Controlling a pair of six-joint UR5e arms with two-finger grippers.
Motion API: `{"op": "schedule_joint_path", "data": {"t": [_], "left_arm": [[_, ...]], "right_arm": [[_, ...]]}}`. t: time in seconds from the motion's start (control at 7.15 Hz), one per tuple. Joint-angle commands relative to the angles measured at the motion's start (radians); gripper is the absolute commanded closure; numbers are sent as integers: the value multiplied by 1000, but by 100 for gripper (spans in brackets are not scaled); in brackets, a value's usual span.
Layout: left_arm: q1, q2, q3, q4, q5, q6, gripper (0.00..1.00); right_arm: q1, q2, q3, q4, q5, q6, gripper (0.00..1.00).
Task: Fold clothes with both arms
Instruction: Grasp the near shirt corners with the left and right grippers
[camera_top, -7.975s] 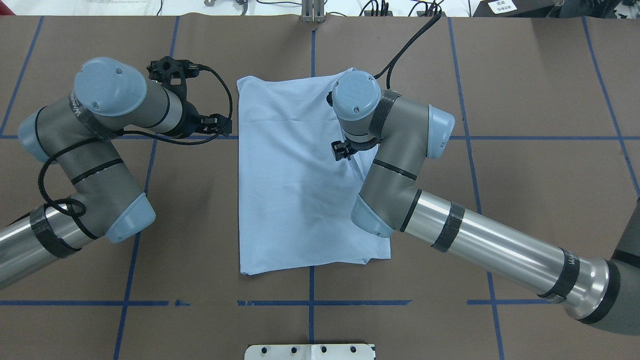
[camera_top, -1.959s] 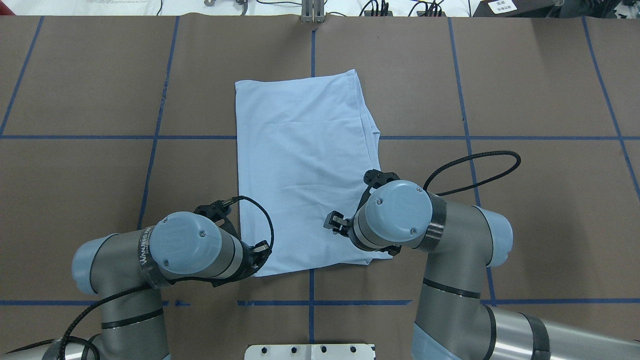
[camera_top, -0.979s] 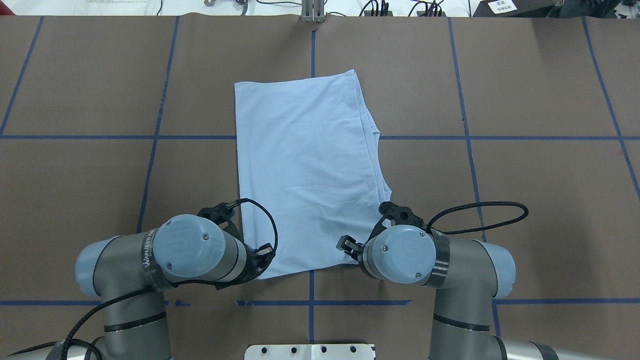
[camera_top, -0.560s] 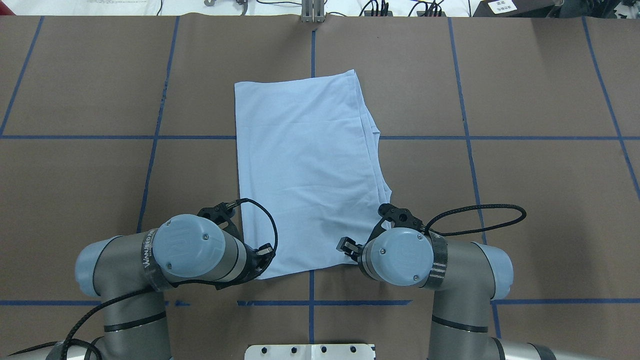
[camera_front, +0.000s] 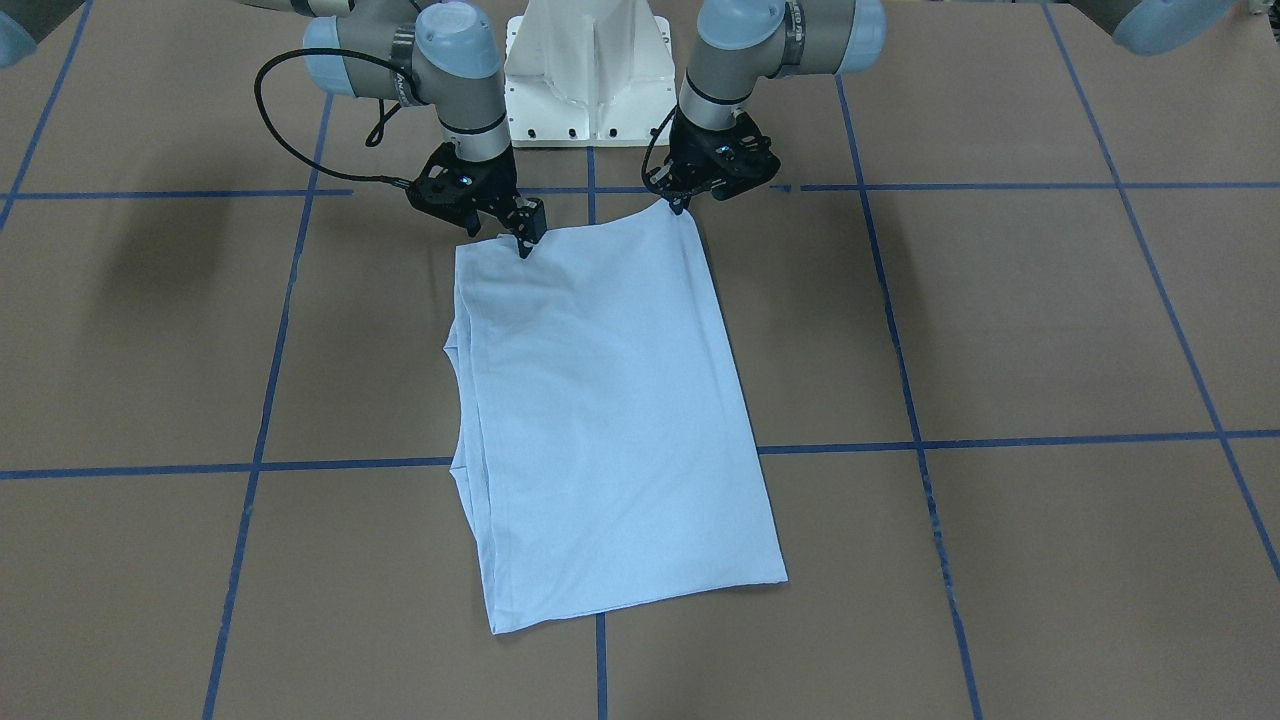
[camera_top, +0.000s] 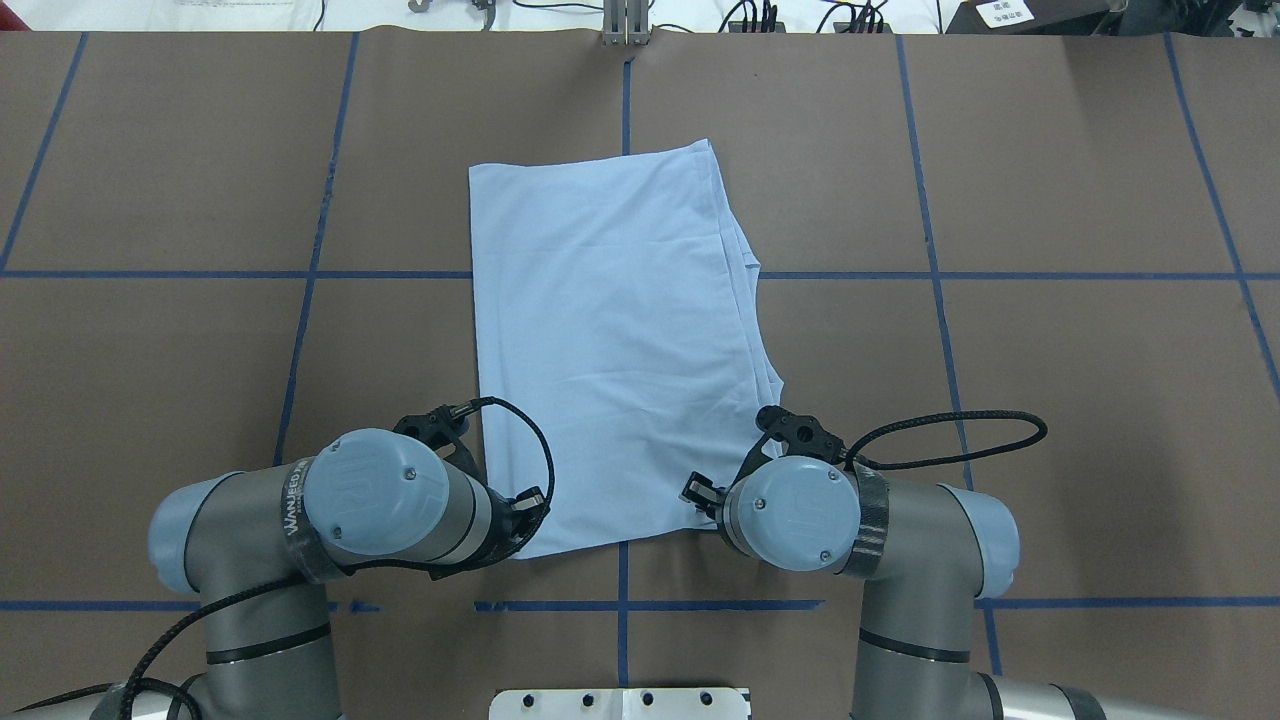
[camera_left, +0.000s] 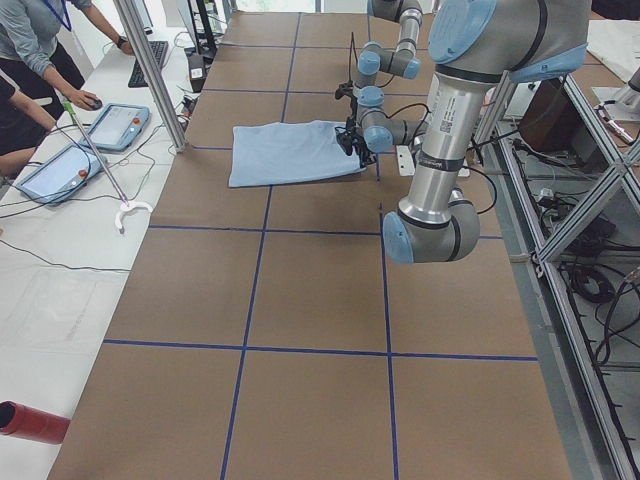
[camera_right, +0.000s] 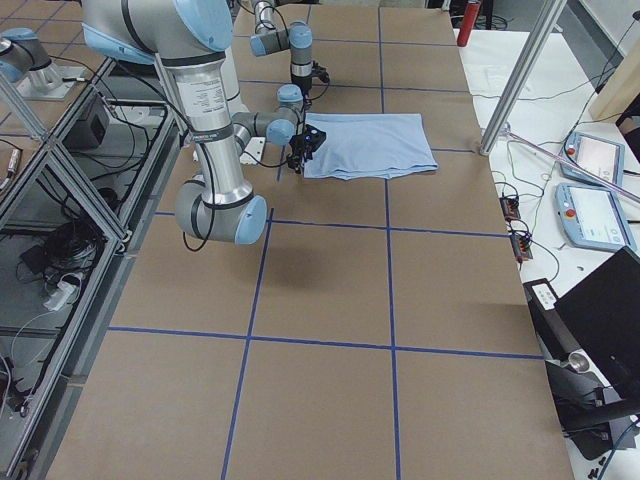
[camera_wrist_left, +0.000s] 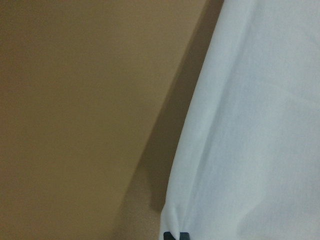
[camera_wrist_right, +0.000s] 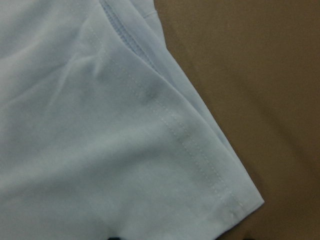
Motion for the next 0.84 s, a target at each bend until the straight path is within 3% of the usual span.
{"op": "schedule_joint_path", "data": {"t": [0.0, 0.42, 0.7], "left_arm": [[0, 2, 1, 0, 0, 0, 100], [0, 2, 1, 0, 0, 1, 100], [0, -2, 1, 0, 0, 1, 100]], "right_arm": [[6, 1, 7, 0, 4, -6, 89], [13, 9, 10, 2, 7, -8, 100], [22, 26, 9, 2, 12, -11, 100]]}}
